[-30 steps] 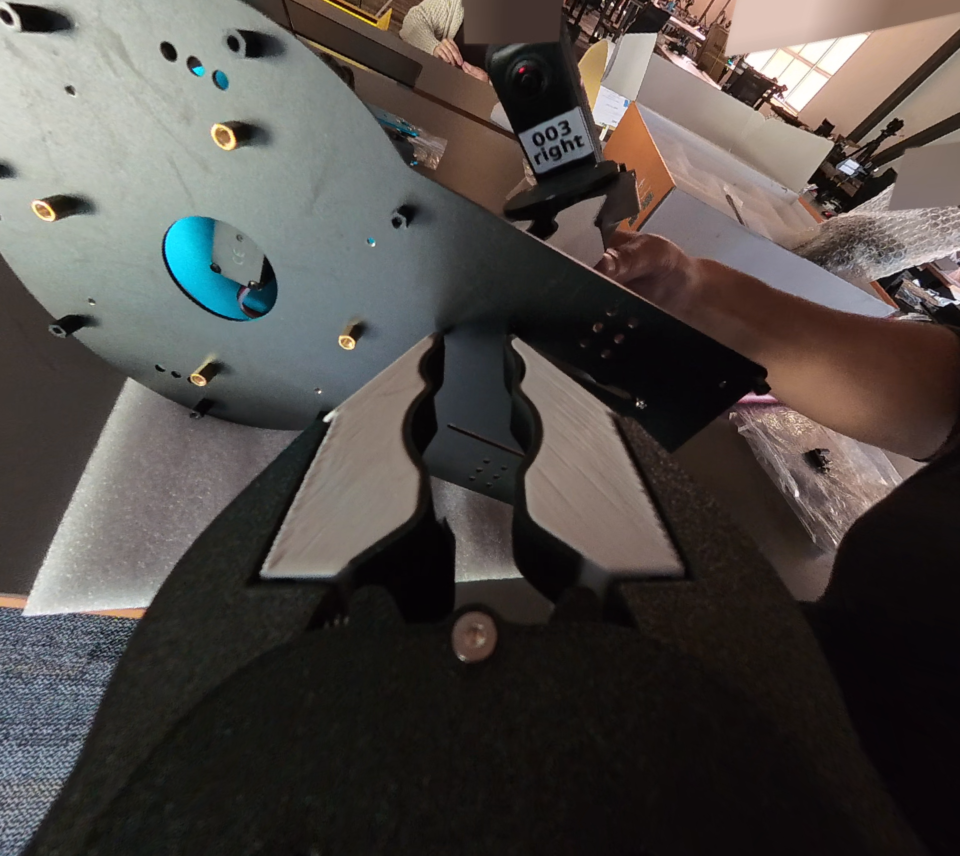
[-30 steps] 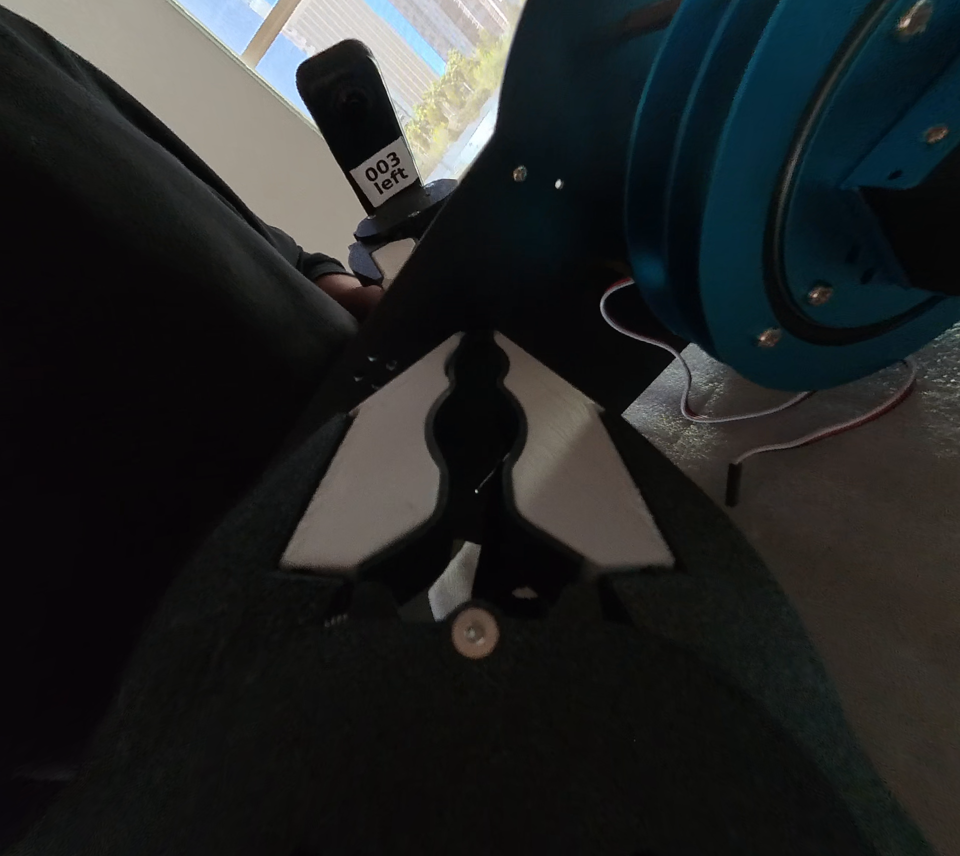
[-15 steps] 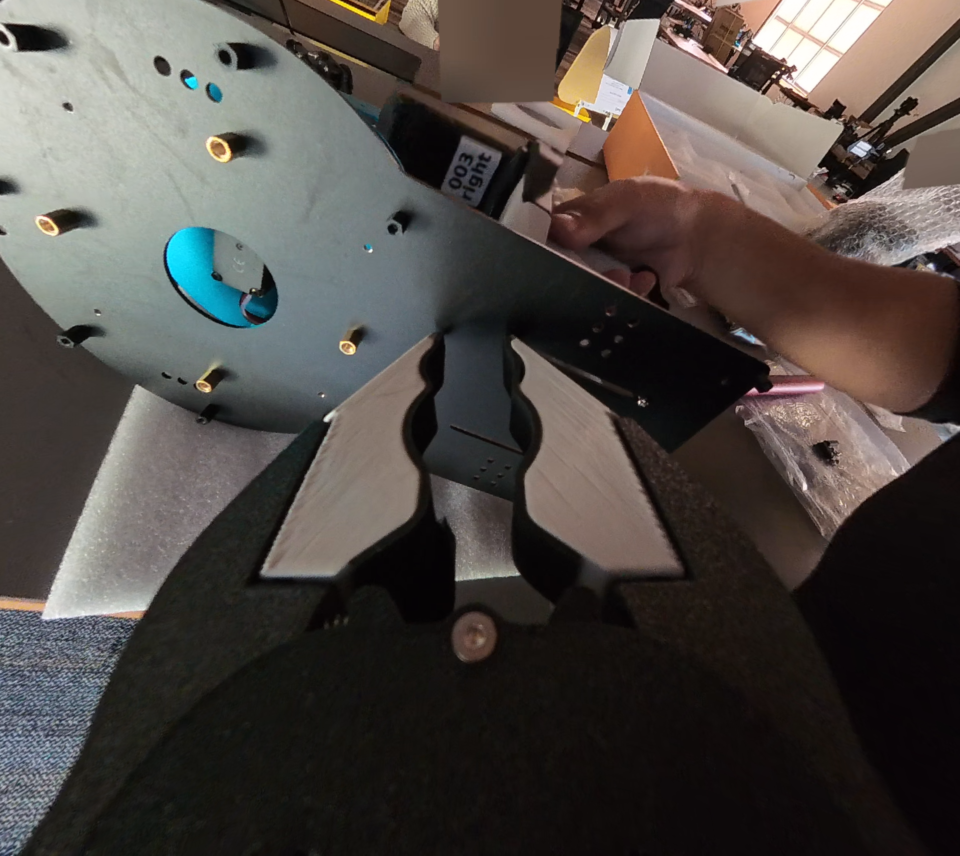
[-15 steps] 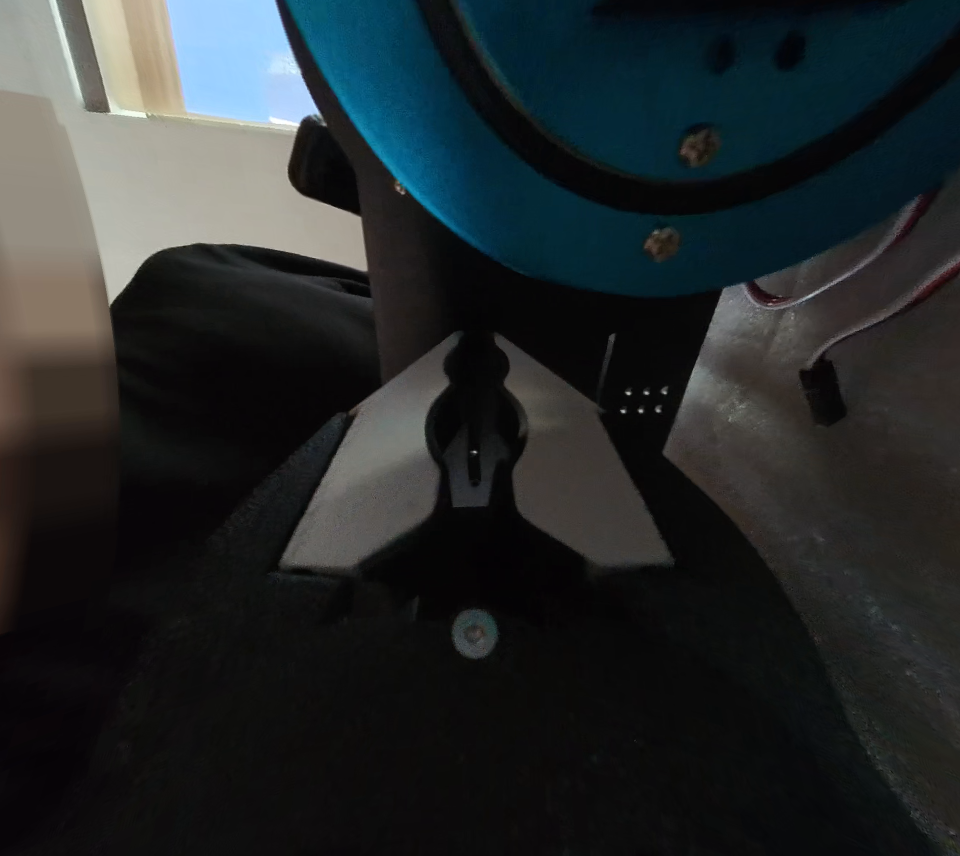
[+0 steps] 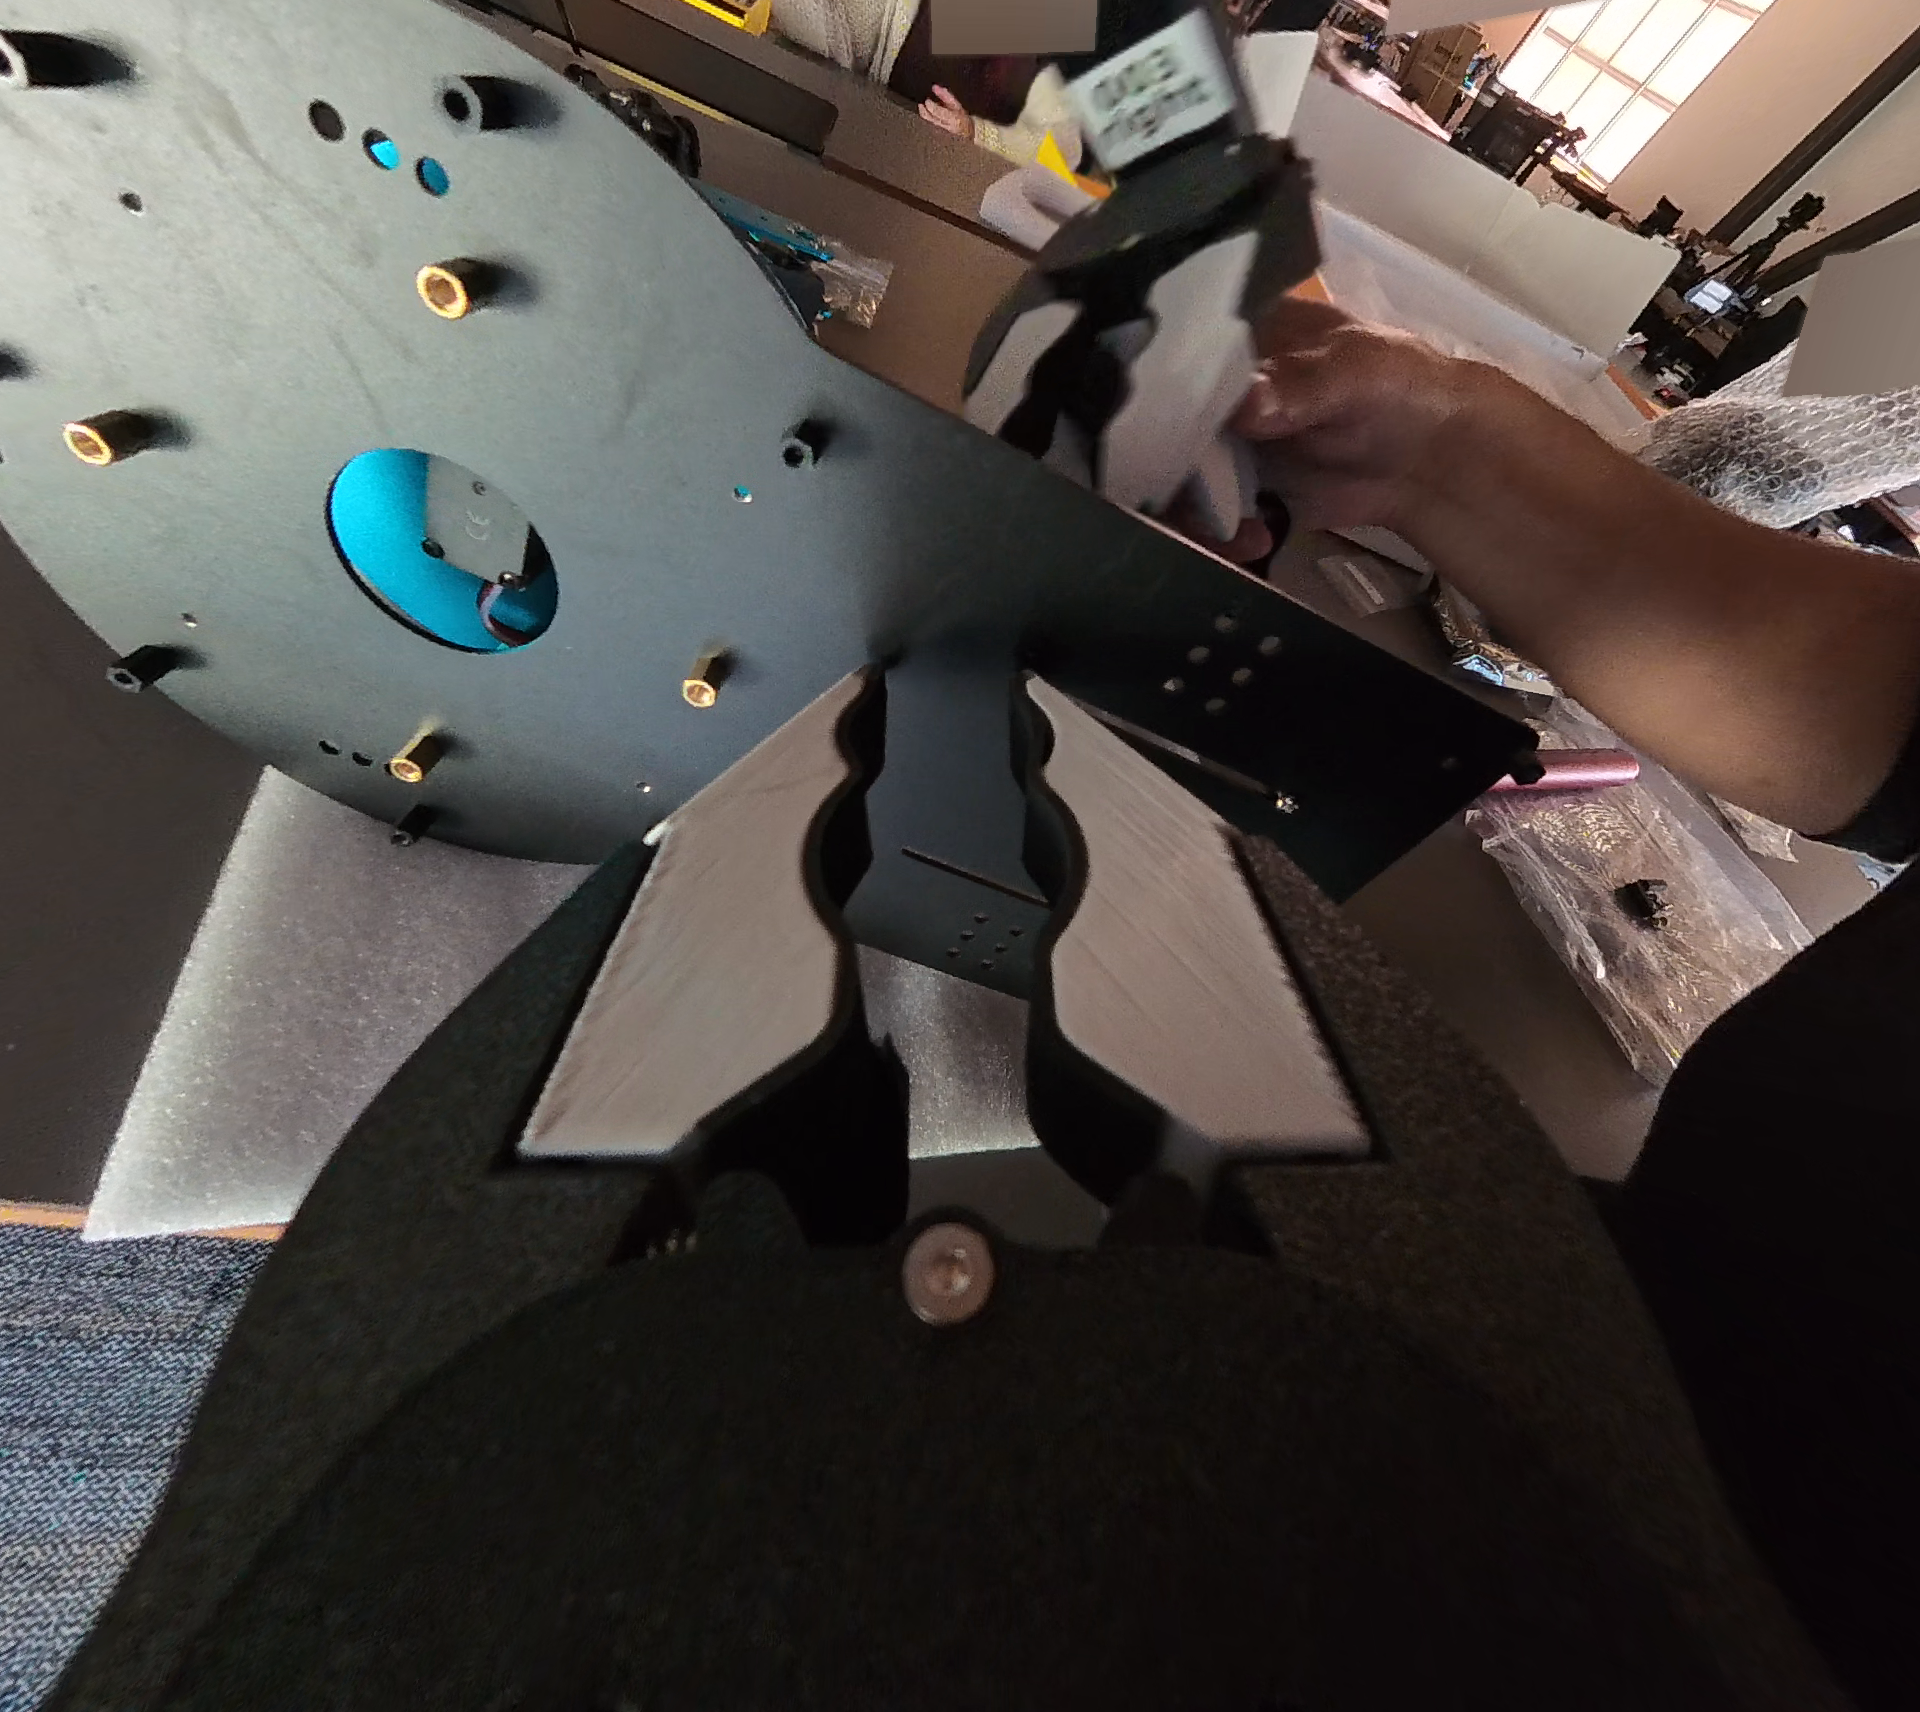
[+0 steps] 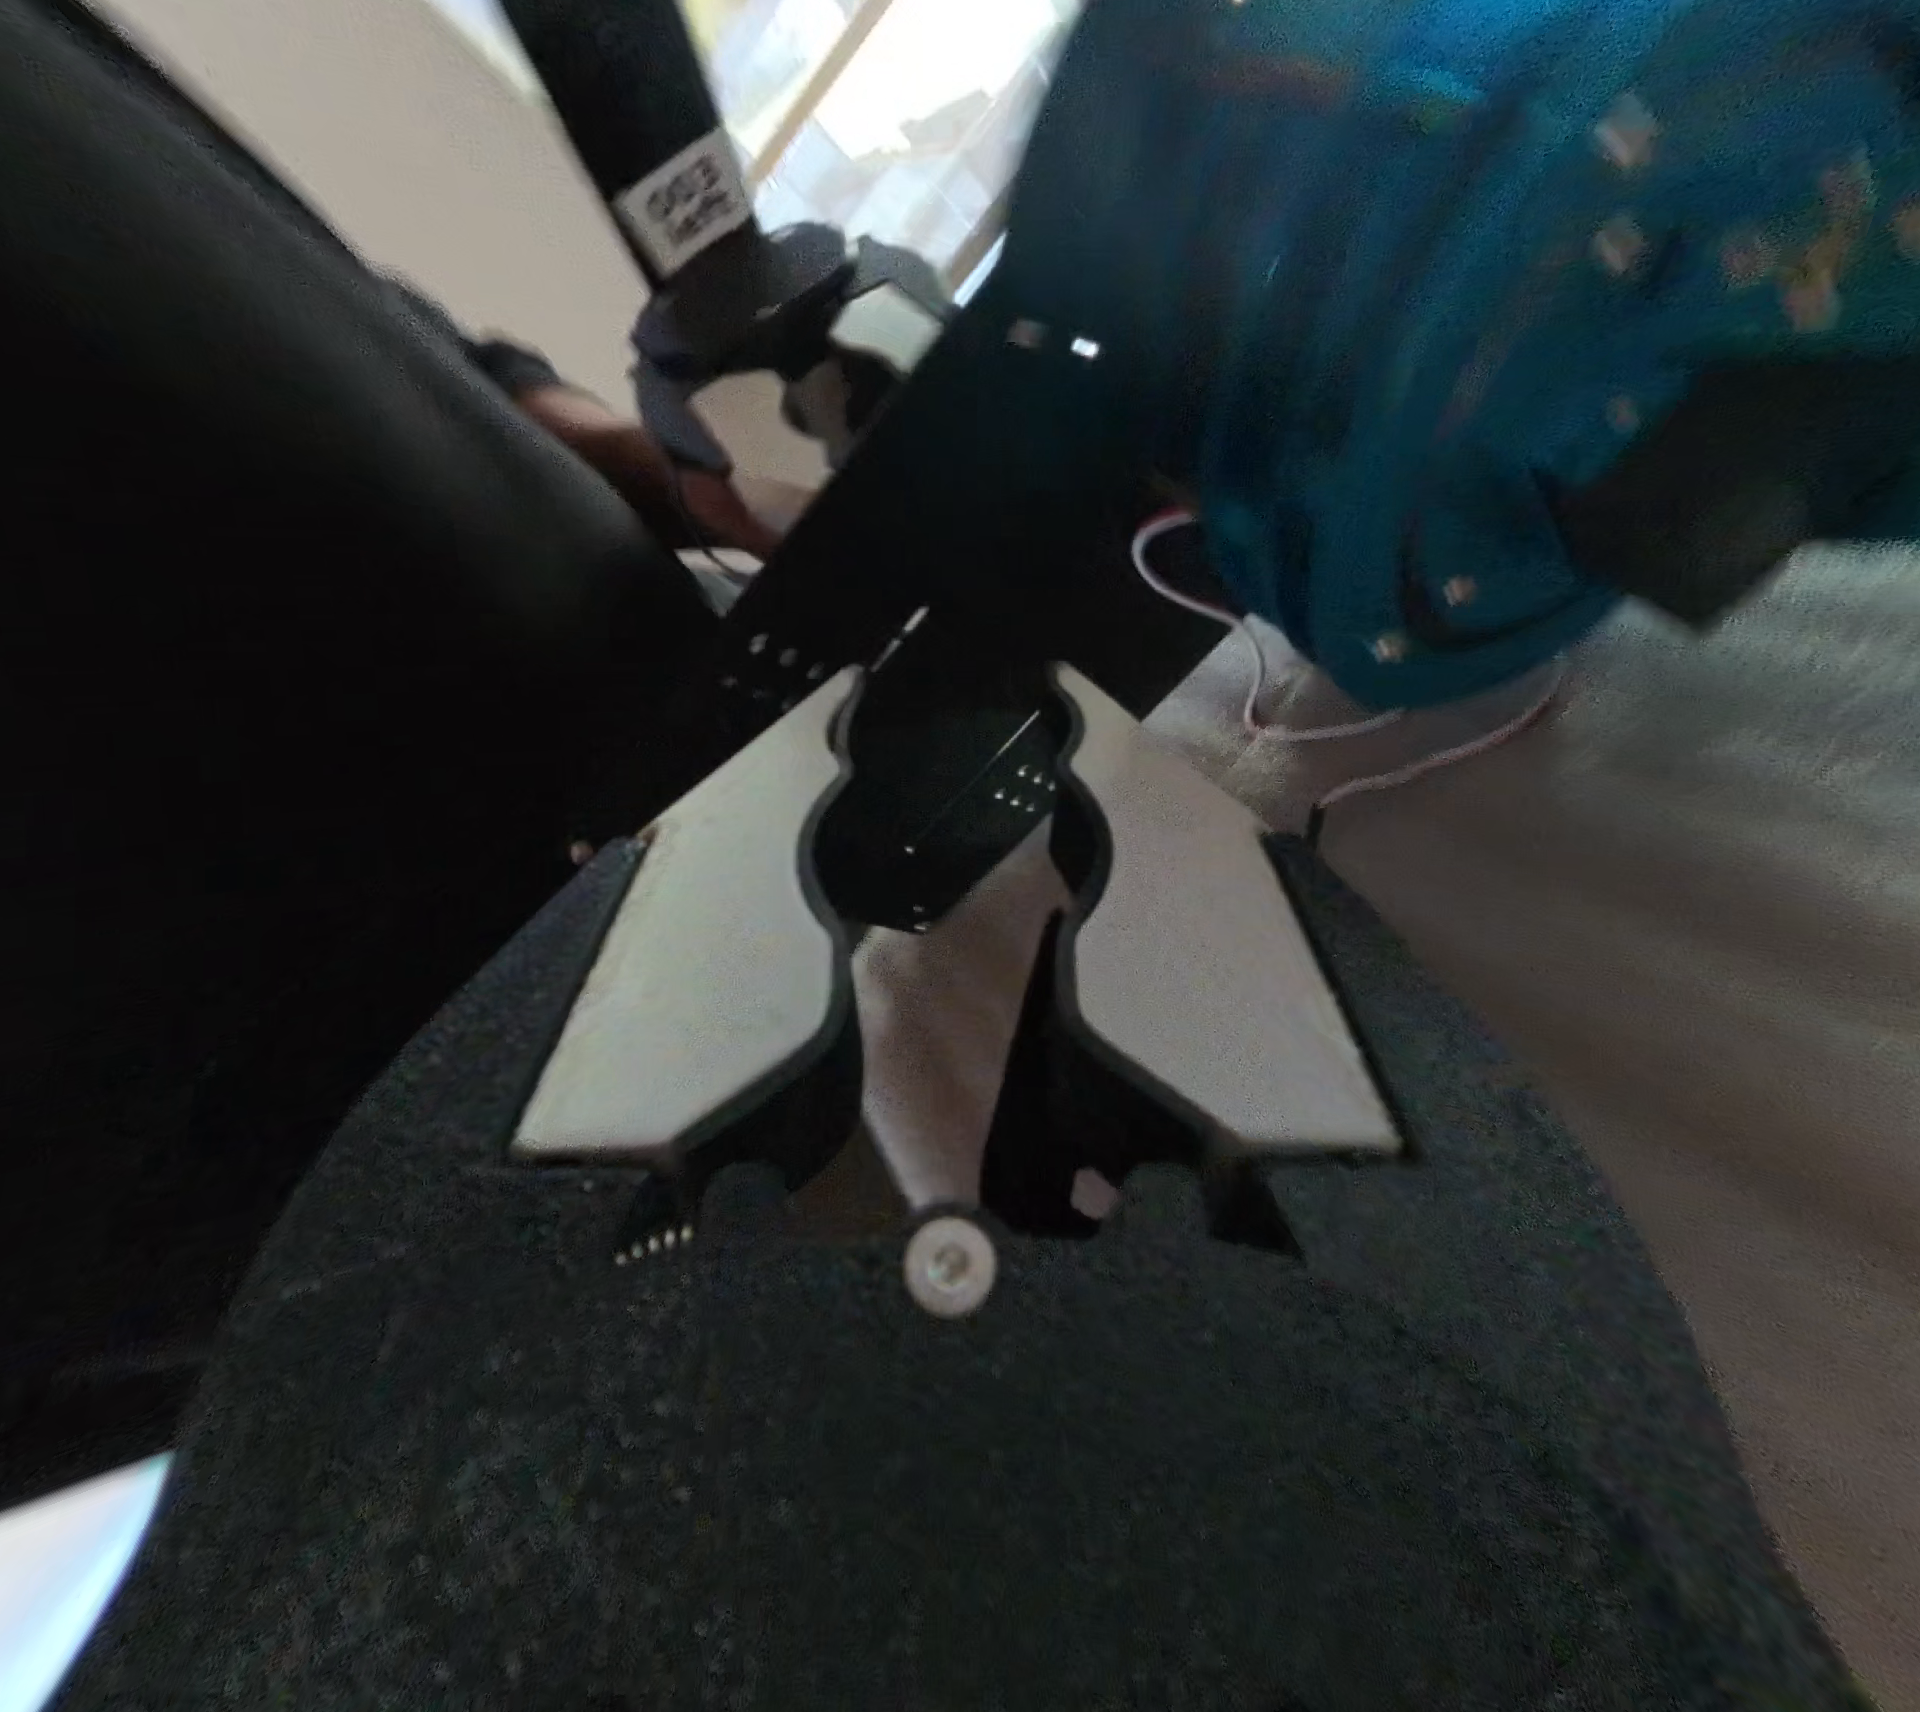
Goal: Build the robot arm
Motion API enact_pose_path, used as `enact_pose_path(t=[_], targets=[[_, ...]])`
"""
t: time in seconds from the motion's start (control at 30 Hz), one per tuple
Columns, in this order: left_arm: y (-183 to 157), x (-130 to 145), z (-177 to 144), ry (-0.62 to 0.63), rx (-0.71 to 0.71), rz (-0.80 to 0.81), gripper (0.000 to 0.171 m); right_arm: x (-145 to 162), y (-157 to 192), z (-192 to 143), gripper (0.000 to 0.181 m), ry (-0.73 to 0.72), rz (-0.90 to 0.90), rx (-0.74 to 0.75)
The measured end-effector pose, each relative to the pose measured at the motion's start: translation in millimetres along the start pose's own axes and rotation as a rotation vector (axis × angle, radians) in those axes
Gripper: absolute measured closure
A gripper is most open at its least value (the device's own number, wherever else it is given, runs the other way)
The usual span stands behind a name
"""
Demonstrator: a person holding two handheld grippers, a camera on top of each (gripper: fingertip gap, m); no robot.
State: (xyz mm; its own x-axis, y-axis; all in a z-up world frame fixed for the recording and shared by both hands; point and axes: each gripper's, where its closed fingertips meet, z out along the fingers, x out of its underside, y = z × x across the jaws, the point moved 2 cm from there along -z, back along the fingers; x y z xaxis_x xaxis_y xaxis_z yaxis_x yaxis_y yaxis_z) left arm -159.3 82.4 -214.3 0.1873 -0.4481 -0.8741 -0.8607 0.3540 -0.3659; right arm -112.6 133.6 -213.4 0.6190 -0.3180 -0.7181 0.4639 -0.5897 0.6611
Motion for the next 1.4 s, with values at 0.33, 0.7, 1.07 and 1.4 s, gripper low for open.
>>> enact_pose_path(t=[0.33, 0.7, 1.07, 1.4], targets=[[1, 0, 0, 0.008, -0.005, 0.000, 0.148, 1, 5, 18, 0.150, 0.283, -0.883, 0.338], [2, 0, 1, 0.002, -0.005, -0.006, 0.148, 3, 3, 33, 0.176, 0.396, -0.951, 0.270], [3, 0, 2, -0.001, 0.002, -0.020, 0.149, 5, 2, 33, 0.176, 0.367, -0.677, 0.143], [1, -1, 3, -0.010, 0.002, -0.025, 0.153, 6, 1, 32, 0.176, 0.362, -0.156, -0.195]])
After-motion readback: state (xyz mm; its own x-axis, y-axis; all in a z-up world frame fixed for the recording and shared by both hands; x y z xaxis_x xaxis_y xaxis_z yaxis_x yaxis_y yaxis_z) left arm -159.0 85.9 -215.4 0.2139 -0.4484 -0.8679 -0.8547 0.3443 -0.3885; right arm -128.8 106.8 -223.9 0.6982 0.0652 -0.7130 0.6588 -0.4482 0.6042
